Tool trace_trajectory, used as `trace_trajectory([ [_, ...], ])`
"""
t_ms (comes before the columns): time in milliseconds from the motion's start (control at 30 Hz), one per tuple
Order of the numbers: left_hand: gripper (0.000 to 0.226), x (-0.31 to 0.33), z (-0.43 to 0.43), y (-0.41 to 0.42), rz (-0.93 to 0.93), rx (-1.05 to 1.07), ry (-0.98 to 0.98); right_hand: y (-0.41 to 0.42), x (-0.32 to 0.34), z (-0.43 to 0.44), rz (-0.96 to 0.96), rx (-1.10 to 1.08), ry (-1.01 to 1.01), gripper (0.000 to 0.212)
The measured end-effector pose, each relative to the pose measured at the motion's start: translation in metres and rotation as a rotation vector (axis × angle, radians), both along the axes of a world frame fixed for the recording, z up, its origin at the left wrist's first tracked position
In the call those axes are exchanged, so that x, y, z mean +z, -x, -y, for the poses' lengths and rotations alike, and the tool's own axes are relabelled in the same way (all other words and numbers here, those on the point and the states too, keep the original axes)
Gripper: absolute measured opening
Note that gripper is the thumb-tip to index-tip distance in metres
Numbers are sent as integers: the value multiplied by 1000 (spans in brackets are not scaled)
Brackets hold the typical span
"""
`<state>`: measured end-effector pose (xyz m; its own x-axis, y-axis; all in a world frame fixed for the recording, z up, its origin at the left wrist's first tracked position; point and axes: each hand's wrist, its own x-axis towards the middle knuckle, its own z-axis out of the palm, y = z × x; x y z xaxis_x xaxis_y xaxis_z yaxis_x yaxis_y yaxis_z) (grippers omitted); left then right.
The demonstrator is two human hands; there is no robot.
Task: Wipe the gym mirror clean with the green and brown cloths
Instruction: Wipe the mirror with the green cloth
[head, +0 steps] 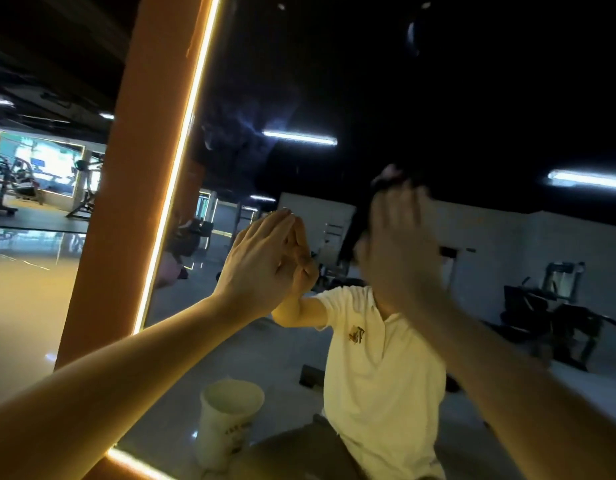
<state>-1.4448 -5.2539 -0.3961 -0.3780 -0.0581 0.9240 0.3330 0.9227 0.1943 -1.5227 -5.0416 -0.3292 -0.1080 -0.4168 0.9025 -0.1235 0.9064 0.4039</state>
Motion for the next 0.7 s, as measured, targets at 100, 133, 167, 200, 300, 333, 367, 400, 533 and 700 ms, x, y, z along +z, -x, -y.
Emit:
trace_trajectory([
  [100,58,-18,-10,3,14,16,28,-8,-140,18,182,154,-507,59],
  [133,59,-24,-14,1,29,23,57,-13,-166,9,250,186,-623,62],
  [167,62,-30,-17,0,47,29,91,-13,-174,-4,257,160,-717,65],
  [200,66,-35,-19,-1,56,40,122,-11,-171,-16,228,162,-756,66],
  [300,73,-48,-20,1,45,83,212,-9,-108,-40,138,179,-410,74],
  [333,74,-51,-20,2,46,96,224,-10,-77,-48,85,124,-255,77],
  [367,75,-53,-20,4,40,107,227,-9,-50,-57,45,62,-112,76],
  [400,76,-54,-21,6,38,109,216,-8,-32,-61,43,23,5,73],
  [533,72,-65,-28,11,-28,66,124,-11,-73,-28,115,78,137,69],
  [700,70,-109,-42,9,-82,22,14,-16,-225,-14,256,152,-358,70],
])
